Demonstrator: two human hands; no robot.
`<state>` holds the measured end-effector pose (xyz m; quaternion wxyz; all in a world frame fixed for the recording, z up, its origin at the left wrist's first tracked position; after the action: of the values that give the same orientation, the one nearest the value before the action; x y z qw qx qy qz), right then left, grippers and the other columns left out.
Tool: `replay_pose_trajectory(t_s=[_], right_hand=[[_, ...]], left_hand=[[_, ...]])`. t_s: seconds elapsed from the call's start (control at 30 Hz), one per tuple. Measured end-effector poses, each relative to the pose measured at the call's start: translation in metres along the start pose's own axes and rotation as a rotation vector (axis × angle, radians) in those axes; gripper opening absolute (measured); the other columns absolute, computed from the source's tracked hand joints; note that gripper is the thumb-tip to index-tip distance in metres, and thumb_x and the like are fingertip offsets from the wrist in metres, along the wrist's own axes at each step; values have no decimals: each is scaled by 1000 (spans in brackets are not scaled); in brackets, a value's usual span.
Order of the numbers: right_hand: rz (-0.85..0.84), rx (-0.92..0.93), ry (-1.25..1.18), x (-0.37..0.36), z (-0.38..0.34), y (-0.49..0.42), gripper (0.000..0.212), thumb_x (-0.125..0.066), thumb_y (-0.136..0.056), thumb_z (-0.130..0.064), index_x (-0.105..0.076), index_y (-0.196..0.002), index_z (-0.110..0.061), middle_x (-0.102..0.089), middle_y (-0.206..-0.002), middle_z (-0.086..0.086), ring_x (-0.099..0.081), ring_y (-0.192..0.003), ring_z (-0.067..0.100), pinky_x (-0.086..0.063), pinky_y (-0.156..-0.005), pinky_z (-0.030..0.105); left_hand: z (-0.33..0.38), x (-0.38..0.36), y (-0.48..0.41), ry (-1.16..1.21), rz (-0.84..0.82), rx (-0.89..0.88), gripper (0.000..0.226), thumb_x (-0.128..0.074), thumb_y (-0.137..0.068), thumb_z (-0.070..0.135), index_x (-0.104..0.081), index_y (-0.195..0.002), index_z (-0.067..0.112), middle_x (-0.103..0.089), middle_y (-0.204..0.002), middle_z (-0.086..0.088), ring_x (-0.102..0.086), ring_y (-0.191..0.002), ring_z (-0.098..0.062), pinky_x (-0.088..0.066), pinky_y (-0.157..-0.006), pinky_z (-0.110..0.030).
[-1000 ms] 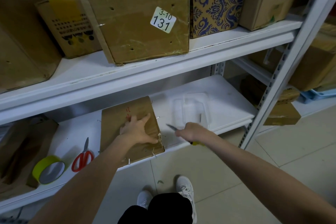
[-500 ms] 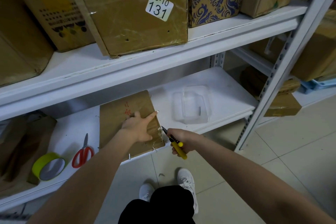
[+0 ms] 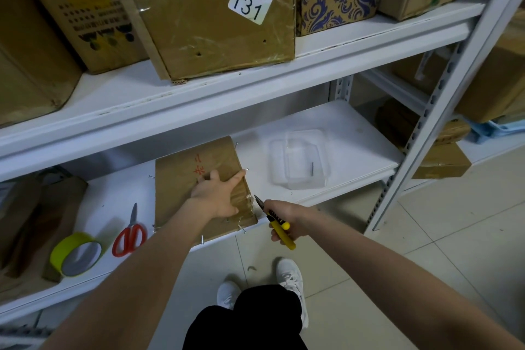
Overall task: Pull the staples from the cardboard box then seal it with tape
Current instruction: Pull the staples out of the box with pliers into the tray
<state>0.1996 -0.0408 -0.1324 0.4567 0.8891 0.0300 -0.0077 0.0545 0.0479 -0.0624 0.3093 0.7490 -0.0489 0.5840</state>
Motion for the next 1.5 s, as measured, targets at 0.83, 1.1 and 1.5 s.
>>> replay_pose_trajectory(t_s=[0.83, 1.1, 1.5], right_hand=[[157, 219, 92, -6, -3, -15, 23, -52, -88, -27, -49, -81, -6, -50, -74, 13, -48, -51, 20, -40, -52, 25], [234, 198, 118, -6, -5, -5, 24, -52, -87, -26, -47, -78, -5, -49, -70, 14, -47, -50, 21, -39, -49, 23], [328, 203, 194, -3, -9, 9, 30, -48, -89, -30, -45, -70, -7, -49, -64, 12, -48, -53, 23, -42, -53, 26]], left_hand=[[-1, 23, 1, 216, 126, 190, 74, -63, -74, 64, -41, -139, 35, -35, -148, -7, -32, -135, -34, -28, -110, -54], [5, 26, 3, 283, 121, 199, 67, -67, -70, 59, -48, -130, 35, -43, -140, -4, -38, -130, -30, -32, -106, -53], [5, 23, 2, 350, 109, 192, 66, -69, -69, 56, -49, -128, 34, -46, -134, -1, -45, -124, -27, -36, -103, -53]])
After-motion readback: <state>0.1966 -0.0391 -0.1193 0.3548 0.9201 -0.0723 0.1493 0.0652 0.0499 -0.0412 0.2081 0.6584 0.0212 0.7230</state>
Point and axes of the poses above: each hand's wrist, its own y-axis away from the middle knuckle, its own x-axis out of the back of the hand, z = x × y, the point moved 2 cm from there along -y, towards the middle knuckle
